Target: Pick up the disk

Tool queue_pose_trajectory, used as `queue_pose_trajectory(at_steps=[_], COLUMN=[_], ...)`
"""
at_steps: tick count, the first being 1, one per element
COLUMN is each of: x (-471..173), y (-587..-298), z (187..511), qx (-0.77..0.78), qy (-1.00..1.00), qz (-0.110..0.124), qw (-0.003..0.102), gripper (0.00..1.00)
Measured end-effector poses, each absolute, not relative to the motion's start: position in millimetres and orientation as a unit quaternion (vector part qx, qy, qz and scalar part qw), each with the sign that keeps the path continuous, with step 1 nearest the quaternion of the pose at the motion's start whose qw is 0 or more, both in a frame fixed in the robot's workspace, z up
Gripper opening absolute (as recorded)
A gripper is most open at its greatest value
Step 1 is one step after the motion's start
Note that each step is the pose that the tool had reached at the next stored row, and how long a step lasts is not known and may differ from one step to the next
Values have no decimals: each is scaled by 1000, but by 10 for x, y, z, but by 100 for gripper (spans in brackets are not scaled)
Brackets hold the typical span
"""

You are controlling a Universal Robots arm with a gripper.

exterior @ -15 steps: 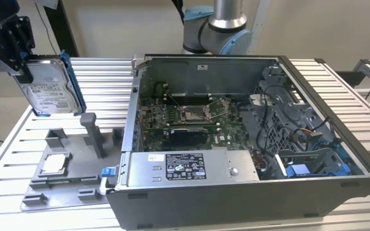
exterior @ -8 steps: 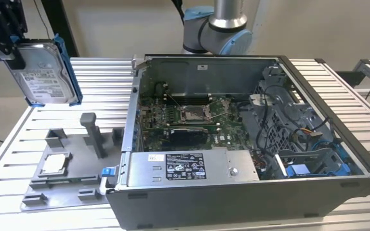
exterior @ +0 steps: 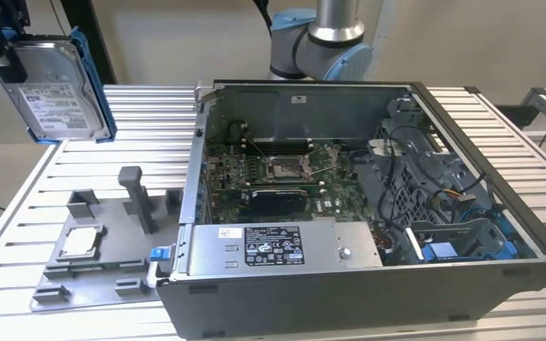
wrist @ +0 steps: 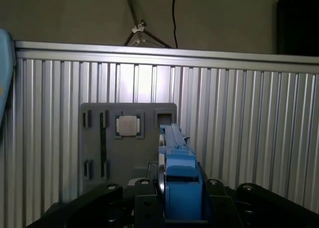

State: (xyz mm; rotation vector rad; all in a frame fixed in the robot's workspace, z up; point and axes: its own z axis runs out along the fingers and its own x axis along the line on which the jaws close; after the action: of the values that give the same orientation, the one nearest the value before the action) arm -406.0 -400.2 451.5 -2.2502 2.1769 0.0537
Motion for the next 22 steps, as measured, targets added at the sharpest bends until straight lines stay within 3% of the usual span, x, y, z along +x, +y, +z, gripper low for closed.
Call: queue_pose_trajectory(at_steps=[11, 22], x=[-4059, -4036], y=[-4001, -4002], z=[4958, 4968], qx=[-720, -720], qy=[694, 694], qz=[17, 17], qw=[5, 5], gripper=[0, 0])
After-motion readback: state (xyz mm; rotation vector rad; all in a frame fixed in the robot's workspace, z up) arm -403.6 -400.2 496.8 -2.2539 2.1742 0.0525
